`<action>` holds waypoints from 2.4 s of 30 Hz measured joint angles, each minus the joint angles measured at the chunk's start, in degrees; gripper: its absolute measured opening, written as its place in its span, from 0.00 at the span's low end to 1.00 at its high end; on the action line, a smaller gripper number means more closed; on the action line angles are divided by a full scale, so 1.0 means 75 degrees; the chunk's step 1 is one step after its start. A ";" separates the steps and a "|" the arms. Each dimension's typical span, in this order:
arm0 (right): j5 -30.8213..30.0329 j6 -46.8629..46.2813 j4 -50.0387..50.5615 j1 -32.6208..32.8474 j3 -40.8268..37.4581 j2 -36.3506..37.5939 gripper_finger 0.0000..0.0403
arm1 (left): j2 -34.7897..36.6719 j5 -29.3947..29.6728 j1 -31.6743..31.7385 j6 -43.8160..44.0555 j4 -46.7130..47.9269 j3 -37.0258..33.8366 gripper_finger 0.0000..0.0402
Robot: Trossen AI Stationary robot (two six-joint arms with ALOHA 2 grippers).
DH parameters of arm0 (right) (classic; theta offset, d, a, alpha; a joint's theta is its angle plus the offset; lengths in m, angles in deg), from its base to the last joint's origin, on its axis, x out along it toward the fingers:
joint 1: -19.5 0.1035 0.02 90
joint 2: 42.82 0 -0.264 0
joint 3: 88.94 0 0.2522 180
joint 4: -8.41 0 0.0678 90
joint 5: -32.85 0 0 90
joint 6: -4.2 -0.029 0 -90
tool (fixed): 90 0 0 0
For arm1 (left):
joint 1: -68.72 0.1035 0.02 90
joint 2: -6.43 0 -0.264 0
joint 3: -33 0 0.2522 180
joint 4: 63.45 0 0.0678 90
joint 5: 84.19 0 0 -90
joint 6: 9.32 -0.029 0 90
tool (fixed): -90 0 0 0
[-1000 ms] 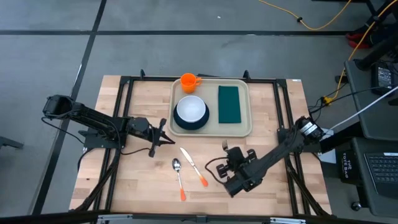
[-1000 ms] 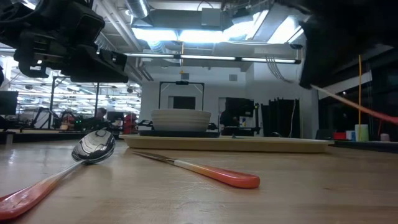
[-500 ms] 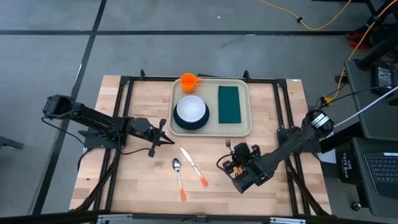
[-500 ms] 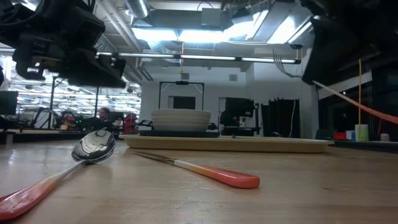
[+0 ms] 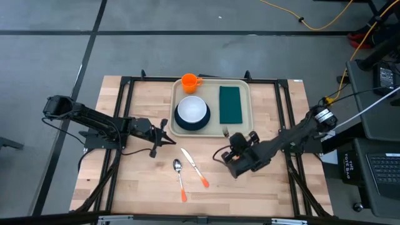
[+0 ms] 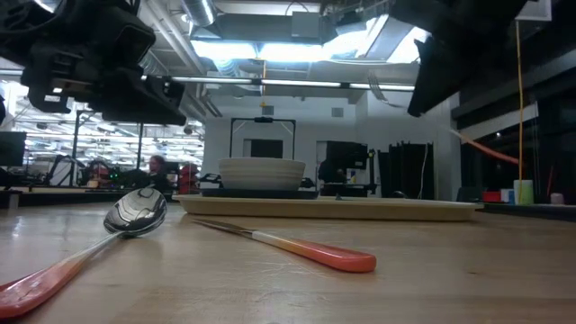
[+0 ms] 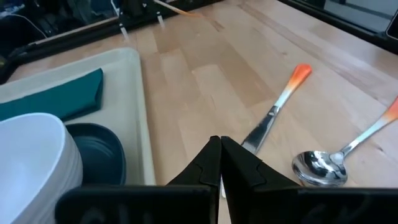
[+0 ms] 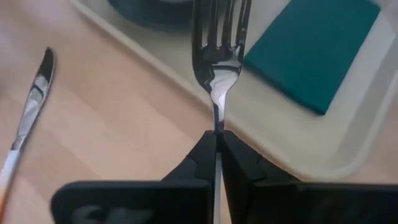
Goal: Set up tray
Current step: Put the orange fork on top of the dark green napkin on the gray tray
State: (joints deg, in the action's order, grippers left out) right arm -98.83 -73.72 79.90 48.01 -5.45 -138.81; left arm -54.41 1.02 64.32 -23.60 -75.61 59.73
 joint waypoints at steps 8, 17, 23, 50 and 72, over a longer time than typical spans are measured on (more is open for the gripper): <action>0.0057 0.0565 -0.0763 -0.0440 -0.0999 0.1252 0.04 | 0.0000 0.0022 0.0000 -0.0150 -0.0010 0.0020 0.00; 0.0509 0.1052 -0.2277 -0.1533 -0.2699 0.2876 0.04 | 0.0003 0.0108 0.0000 -0.0169 -0.0802 0.0023 0.01; 0.1028 0.1499 -0.3000 -0.2579 -0.2773 0.3014 0.03 | 0.0003 0.0402 0.0000 -0.0082 -0.0806 0.0023 0.00; 0.3335 0.4085 -0.3206 -0.6920 -0.1371 0.1309 0.03 | 0.0003 0.2148 0.0002 -0.1003 -0.1612 0.0023 0.01; 0.3388 0.3829 -0.3075 -0.7186 -0.1287 0.1044 0.03 | 0.0000 0.1424 0.0260 -0.1737 -0.2170 0.0020 0.01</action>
State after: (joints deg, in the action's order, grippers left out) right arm -73.42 -45.00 56.84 -5.89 -15.10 -130.98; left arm -54.41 11.70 66.26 -36.63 -91.89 59.89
